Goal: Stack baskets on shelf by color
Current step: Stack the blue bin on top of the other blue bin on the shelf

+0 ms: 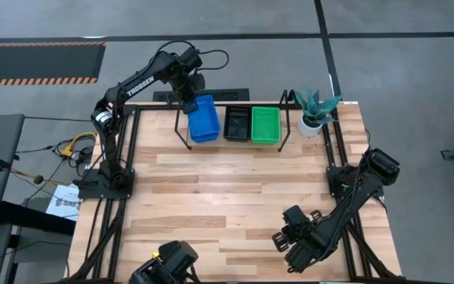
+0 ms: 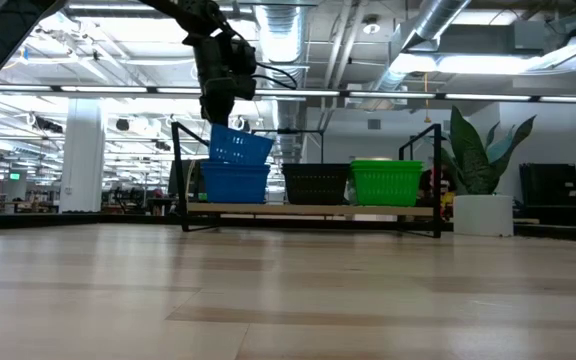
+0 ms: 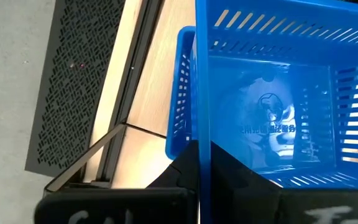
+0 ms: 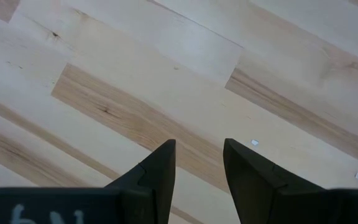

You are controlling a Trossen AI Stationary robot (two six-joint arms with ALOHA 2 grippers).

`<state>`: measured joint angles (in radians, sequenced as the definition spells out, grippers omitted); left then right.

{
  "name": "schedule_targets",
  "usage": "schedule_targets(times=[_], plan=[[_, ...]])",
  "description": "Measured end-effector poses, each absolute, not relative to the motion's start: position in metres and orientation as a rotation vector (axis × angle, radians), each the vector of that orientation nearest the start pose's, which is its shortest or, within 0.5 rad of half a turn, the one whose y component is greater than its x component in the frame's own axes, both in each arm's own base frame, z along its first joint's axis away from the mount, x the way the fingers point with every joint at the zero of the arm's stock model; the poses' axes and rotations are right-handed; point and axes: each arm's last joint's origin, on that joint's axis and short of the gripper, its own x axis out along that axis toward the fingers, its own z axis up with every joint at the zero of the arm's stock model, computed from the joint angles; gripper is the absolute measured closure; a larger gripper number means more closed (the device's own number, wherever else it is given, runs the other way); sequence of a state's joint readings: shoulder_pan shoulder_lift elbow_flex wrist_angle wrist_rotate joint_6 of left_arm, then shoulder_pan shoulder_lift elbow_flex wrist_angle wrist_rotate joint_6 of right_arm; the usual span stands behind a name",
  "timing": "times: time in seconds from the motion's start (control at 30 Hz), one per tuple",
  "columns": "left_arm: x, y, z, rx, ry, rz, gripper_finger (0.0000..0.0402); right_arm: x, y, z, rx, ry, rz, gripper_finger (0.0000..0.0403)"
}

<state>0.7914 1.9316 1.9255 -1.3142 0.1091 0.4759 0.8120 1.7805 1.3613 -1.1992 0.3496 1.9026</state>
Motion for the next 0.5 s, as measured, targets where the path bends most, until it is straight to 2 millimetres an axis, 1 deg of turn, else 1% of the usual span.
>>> schedule_targets(times=[0.23,0.5], plan=[[0.271,0.2698,0.3155,-0.194,1.29,0.282,0.0401,0.2256,0.2253,0.2219,0.698,1.065,-0.884,0.0244],[0.271,0.2698,0.3155,-0.196,1.29,0.283,0.0402,0.2195,0.2314,0.2219,0.691,1.073,-0.866,0.0244]])
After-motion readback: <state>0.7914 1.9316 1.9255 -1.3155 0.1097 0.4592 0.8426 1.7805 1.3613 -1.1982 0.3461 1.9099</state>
